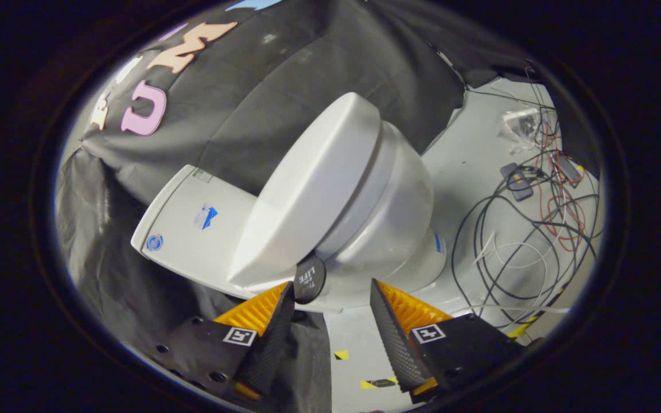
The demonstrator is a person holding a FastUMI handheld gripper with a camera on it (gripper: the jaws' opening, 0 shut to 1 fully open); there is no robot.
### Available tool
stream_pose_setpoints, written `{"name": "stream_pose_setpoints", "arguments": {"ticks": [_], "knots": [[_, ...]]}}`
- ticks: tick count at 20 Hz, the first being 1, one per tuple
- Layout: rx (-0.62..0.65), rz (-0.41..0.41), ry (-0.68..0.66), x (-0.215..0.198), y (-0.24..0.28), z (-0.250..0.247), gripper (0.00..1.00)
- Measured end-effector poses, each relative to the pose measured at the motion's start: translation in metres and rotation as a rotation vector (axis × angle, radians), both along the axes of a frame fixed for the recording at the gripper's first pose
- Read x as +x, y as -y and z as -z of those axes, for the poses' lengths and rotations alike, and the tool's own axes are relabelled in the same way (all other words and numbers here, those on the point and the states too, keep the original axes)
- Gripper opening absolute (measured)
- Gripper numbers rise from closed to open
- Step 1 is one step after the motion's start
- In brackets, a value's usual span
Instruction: Open the toilet lid.
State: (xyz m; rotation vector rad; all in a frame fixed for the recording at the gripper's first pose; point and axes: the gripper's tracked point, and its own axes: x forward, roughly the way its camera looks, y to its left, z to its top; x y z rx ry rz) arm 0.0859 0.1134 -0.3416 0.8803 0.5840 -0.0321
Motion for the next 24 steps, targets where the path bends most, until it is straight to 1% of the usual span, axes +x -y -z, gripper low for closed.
{"name": "stream_pose_setpoints", "arguments": {"ticks": [2,3,5,6,7,9,10,11,12,13,14,16,17,20,21,22,23,24], "knots": [[0.066,0.025,0.007,0.007,-0.005,0.002,0.7],[0.127,0.038,0.0,0.012,-0.009,0.004,0.66],[0.328,0.128,0.0,0.015,-0.012,0.004,0.57],[0.444,0.19,0.005,0.017,-0.008,0.004,0.56],[0.529,0.256,0.021,0.02,-0.002,0.0,0.54],[0.588,0.283,0.054,0.028,-0.006,-0.003,0.52],[0.592,0.259,0.062,0.034,-0.013,-0.011,0.41],[0.54,0.259,0.072,0.032,-0.01,-0.011,0.3],[0.541,0.244,0.058,0.037,-0.021,-0.009,0.19],[0.559,0.261,0.056,0.039,-0.02,-0.008,0.07],[0.576,0.262,0.051,0.042,-0.022,-0.013,0.08],[0.554,0.264,0.038,0.04,-0.02,-0.008,0.08],[0.54,0.282,0.03,0.038,-0.019,-0.008,0.08],[0.603,0.348,0.012,0.041,-0.014,-0.016,0.08],[0.563,0.354,-0.005,0.039,-0.019,-0.017,0.07],[0.491,0.334,-0.011,0.047,-0.012,-0.01,0.0],[0.461,0.324,-0.029,0.04,-0.009,-0.007,0.0],[0.46,0.341,-0.041,0.037,-0.008,-0.008,0.01]]}}
